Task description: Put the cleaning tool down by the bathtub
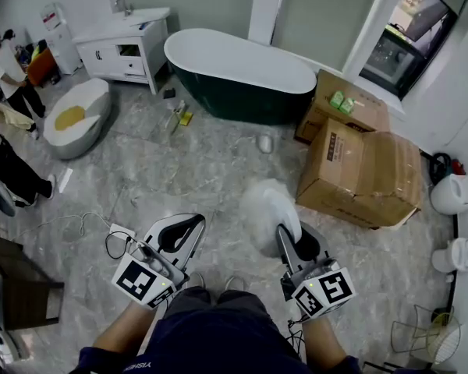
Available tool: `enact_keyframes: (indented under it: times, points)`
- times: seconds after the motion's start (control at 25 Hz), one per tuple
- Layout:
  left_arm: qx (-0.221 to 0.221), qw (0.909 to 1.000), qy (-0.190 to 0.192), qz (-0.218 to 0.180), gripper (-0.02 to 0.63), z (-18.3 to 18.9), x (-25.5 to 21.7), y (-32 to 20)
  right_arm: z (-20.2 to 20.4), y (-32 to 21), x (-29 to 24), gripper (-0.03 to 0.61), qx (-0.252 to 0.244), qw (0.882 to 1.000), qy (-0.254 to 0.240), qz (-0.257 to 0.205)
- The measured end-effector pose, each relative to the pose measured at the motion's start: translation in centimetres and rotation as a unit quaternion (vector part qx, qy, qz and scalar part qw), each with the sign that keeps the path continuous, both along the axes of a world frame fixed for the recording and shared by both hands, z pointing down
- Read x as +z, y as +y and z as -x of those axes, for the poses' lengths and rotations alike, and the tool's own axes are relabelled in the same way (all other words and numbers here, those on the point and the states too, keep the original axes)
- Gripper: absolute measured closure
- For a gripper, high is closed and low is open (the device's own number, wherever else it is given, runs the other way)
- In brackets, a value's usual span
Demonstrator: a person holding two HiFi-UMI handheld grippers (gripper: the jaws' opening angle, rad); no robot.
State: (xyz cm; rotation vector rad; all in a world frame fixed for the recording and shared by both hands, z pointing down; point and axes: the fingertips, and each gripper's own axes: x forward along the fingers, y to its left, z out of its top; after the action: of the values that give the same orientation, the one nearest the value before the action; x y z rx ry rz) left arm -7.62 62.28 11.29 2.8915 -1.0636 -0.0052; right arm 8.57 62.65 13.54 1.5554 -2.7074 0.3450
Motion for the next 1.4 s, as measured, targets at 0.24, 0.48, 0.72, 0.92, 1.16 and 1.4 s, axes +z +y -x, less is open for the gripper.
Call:
enact_keyframes:
  times: [0.24,0.48,0.72,0.92,1.16,1.4]
  points:
    - [-0.001,1.0,0.003,0.004,0.583,-0.4,0.1,-0.3,-0.3,-0.2,0.4,0.485,-0.003,1.0,-0.001,0.005]
    - [-0.003,1.0,0.0,0.008,0.583,-1.4,0.7,-0.5,-1.2,-0.4,0.9,0.485,-0.006,1.0,-0.003,0.01]
    - [-0.011,0.9998,-0.004,0.014,0.583,-3.1,1.3,-0.9,-3.1,-0.8,1.6,0.485,-0.014,1.0,-0.004,0.015]
    - [-0.02,0.9997,-0.008,0.014,0.583,-4.2,1.6,-1.5,-4.4,-1.3,2.2,0.485,-0.021,1.0,-0.003,0.019]
    - [-0.022,0.9996,-0.014,0.012,0.583,-5.4,1.6,-2.4,-6.1,-2.4,2.4,0.485,-0.02,1.0,-0.006,0.019]
    - [-0.025,0.9995,-0.015,0.015,0.583,-5.7,2.0,-4.0,-6.4,-4.1,2.8,0.485,-0.024,0.999,-0.005,0.021]
